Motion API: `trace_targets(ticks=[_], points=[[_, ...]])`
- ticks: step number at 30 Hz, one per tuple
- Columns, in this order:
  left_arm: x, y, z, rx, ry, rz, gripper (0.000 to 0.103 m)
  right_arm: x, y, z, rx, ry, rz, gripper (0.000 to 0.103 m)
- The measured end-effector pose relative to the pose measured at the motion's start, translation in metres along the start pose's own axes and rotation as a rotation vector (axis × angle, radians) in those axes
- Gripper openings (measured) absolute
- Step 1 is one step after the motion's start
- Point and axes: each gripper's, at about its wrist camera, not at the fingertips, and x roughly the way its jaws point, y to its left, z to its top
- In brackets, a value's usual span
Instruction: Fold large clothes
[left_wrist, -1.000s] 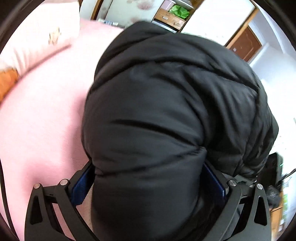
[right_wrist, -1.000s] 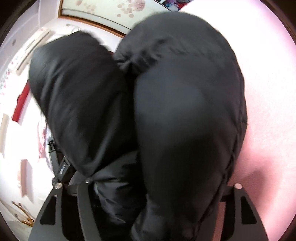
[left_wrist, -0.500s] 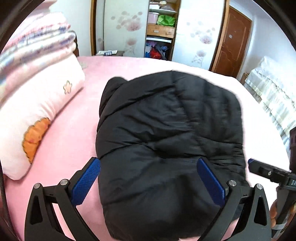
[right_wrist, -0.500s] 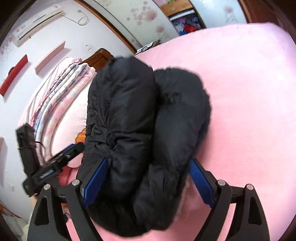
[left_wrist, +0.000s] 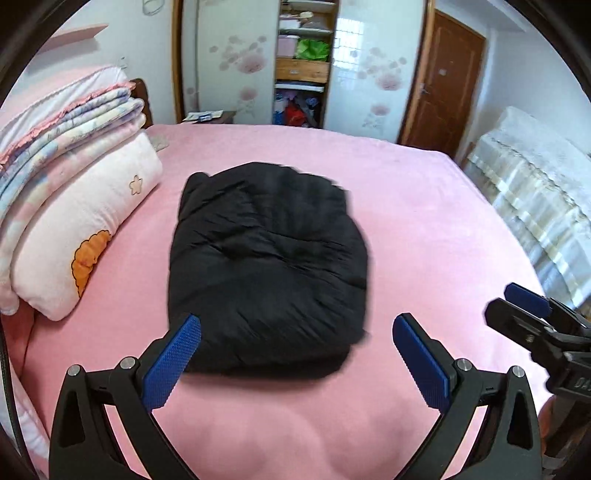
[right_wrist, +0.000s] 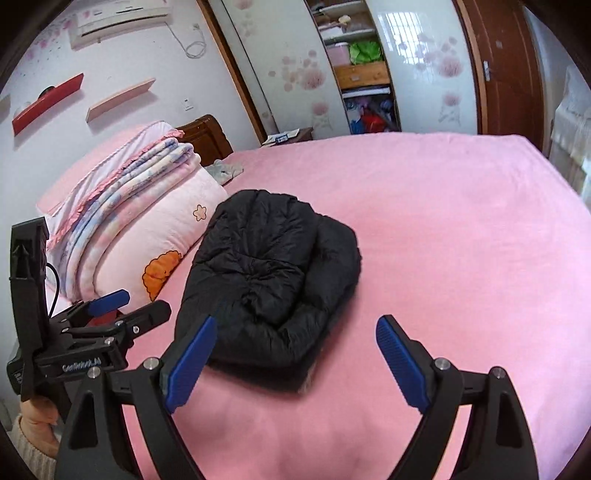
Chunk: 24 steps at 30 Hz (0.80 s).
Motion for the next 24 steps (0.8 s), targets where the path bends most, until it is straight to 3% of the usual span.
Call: trace_targets(ticks=[12, 19, 24], points=[[-0.137, -0.113, -0.091, -0.001, -0.118, -0.005, 0.103, -0.165, -0.012, -0.072, -0.106, -0.111, -0.154, 0.089], [-0.184, -0.158, -0.133, 0.000, -0.119, 0.027, 0.103, -0.232, -0.031, -0.105, -0.094, -0.172, -0.212, 0.093], [-0.218, -0.182, -0.170, 0.000, -0.127, 0.003, 0.103, -0.269, -0.044, -0.128, -0.065, -0.195, -0.236, 0.093]])
